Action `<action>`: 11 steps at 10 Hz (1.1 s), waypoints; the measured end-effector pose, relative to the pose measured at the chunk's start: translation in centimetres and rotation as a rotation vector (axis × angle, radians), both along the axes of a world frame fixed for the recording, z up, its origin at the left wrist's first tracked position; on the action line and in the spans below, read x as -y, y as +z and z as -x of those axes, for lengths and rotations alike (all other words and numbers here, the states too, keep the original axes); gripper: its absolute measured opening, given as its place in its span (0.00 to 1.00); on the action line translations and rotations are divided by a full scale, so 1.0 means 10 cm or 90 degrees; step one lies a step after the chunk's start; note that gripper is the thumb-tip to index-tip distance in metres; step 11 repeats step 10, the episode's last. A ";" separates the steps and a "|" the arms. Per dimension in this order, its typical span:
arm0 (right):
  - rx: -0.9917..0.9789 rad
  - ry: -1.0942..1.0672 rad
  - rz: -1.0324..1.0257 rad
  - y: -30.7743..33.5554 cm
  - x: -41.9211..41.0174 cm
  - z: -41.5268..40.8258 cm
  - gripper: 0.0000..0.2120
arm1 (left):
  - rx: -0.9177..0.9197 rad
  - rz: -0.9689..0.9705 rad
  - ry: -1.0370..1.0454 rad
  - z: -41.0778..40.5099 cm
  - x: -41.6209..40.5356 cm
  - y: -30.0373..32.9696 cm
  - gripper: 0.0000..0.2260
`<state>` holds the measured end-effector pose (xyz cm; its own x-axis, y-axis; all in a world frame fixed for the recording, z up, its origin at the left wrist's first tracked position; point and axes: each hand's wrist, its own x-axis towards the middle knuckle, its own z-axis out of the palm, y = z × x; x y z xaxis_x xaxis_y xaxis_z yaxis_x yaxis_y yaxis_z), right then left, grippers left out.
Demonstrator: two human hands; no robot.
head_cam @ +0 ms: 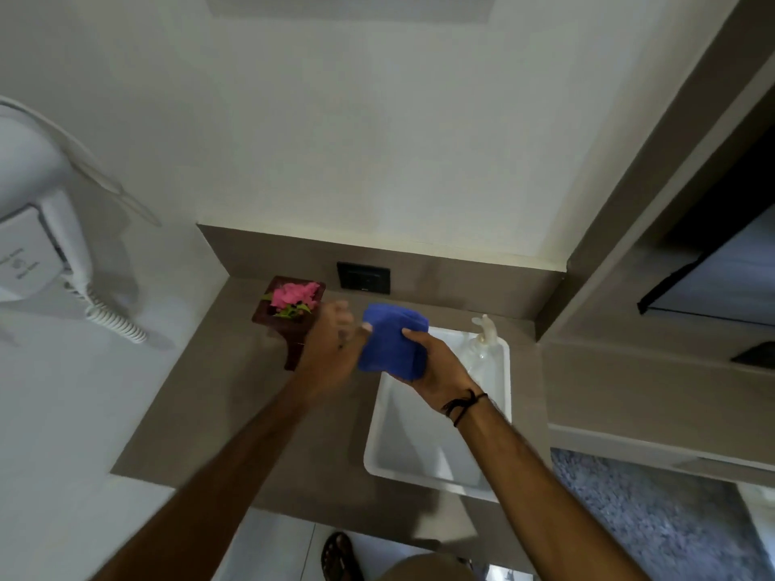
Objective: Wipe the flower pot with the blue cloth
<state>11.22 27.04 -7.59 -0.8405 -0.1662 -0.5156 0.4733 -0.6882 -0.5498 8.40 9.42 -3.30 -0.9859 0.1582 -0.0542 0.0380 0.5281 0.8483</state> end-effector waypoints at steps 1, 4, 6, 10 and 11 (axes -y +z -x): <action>-0.010 -0.007 -0.128 -0.08 -0.21 -0.17 0.15 | 0.188 -0.154 -0.069 -0.15 -0.25 -0.27 0.11; 0.164 0.064 -0.736 -0.70 -0.54 -0.76 0.12 | 0.251 0.084 -0.113 -0.58 -0.71 -1.09 0.20; 0.186 0.152 -0.891 -0.84 -0.54 -0.84 0.13 | 0.238 0.251 -0.219 -0.71 -0.84 -1.24 0.24; 0.019 -0.068 -1.101 -0.40 -0.91 -0.86 0.10 | 0.021 0.497 -0.327 -0.45 -0.86 -0.85 0.23; 0.019 -0.068 -1.101 -0.40 -0.91 -0.86 0.10 | 0.021 0.497 -0.327 -0.45 -0.86 -0.85 0.23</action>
